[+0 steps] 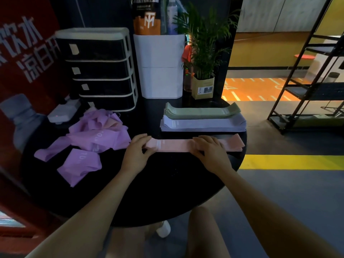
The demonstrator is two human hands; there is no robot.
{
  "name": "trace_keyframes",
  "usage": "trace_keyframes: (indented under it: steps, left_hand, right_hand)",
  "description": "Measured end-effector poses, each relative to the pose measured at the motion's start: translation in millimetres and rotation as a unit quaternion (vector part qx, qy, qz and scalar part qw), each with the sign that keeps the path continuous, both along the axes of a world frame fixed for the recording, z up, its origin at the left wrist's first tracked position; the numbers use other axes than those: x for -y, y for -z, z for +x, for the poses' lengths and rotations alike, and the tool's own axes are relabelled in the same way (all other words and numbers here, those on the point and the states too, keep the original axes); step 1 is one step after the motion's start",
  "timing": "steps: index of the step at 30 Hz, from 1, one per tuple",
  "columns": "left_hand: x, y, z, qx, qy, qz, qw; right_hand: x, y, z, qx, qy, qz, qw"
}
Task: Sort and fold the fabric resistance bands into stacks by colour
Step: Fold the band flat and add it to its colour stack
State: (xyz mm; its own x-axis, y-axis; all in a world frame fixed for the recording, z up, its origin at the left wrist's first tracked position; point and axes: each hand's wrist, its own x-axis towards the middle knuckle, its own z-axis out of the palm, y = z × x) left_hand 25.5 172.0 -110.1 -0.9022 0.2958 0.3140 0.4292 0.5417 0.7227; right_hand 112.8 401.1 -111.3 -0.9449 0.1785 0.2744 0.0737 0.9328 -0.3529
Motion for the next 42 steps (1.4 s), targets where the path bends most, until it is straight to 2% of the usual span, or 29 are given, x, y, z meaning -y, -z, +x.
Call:
trace_keyframes:
  steps: [11, 18, 26, 33, 37, 42]
  left_hand:
    - [-0.5, 0.1, 1.1, -0.019, -0.012, -0.024, 0.999]
    - [2.2, -3.0, -1.4, -0.024, 0.012, -0.019, 0.999]
    - [30.0, -35.6, -30.5, -0.086, -0.025, -0.031, 0.995]
    - [85.0, -60.5, -76.3, -0.126, -0.076, -0.083, 0.986]
    - [116.9, -61.9, -98.2, -0.102, -0.138, -0.121, 0.978]
    - [140.7, -52.0, -115.2, -0.072, -0.160, -0.136, 0.975]
  right_hand:
    - [0.6, -0.9, 0.4, 0.007, -0.011, 0.014, 1.000]
    - [9.7, -16.3, -5.4, 0.020, -0.032, -0.024, 0.999]
    - [66.0, -52.9, -73.0, -0.009, -0.067, -0.091, 0.993]
    - [120.1, -57.7, -135.8, 0.001, -0.112, -0.129, 0.985]
    - [146.4, -58.5, -164.2, 0.006, -0.135, -0.152, 0.979]
    - [174.1, -58.5, -192.4, 0.010, -0.154, -0.176, 0.972]
